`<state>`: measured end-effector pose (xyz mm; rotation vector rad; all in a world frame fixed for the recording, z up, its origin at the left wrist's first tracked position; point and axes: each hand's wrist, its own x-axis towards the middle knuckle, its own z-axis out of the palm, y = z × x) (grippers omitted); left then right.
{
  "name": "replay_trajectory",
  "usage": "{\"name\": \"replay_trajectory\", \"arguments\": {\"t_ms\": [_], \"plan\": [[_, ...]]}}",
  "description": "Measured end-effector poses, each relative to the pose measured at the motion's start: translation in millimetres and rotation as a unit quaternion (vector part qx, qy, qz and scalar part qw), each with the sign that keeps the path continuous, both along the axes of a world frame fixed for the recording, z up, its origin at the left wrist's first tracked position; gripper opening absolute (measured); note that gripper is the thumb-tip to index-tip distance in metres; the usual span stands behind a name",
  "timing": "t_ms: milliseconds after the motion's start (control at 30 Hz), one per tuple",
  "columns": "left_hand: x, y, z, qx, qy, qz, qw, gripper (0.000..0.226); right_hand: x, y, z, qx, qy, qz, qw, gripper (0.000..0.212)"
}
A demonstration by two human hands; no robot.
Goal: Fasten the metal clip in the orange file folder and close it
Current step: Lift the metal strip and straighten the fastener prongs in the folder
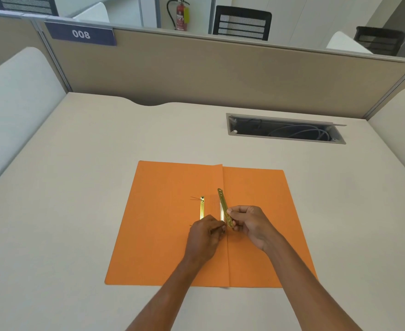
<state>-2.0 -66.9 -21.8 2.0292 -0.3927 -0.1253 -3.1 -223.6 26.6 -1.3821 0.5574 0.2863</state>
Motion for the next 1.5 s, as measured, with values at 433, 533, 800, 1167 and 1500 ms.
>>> {"name": "replay_trajectory", "arguments": {"t_ms": [433,533,800,1167,1500], "plan": [[-4,-4,7,0.027,-0.033,0.019,0.999,0.019,-1,-2,9,-0.012,0.004,0.02,1.0,0.008],[-3,-5,9,0.032,-0.037,0.018,0.999,0.02,-1,-2,11,-0.022,0.001,0.023,0.999,0.007],[-6,-3,10,0.066,-0.059,0.007,0.996,0.018,0,-1,16,-0.033,0.008,0.033,0.999,0.011],[-7,-4,9,0.06,-0.068,0.03,0.995,0.019,0,-1,16,-0.035,0.019,0.028,0.999,0.017],[-8,-5,6,0.06,-0.067,0.022,0.996,0.018,-3,1,9,-0.053,0.017,0.021,0.998,0.007]]}}
